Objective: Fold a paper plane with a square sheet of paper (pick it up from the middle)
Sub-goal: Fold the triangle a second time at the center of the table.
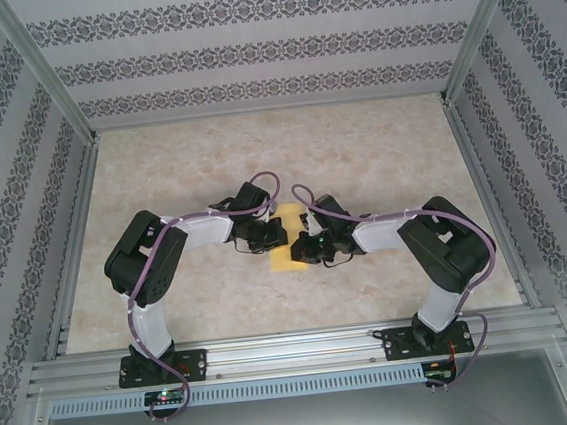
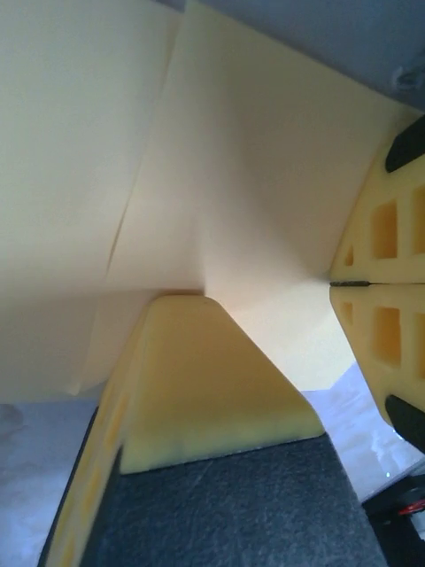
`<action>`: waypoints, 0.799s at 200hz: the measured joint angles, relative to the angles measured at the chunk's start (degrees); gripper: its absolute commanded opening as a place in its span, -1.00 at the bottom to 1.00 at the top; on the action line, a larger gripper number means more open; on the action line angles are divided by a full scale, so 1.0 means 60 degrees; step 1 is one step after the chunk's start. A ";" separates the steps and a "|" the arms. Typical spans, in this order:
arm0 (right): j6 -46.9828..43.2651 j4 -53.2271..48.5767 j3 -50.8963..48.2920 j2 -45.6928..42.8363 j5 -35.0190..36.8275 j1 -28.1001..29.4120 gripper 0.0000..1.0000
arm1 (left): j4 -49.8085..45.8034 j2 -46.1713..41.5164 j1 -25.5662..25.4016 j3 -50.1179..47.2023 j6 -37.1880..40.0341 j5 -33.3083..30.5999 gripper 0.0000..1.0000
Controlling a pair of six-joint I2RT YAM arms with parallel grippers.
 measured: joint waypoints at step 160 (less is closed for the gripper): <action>0.0219 -0.0612 -0.1832 -0.2455 0.0353 -0.0044 -0.81 | -0.0164 0.0047 0.0000 0.0106 0.0025 -0.0011 -0.84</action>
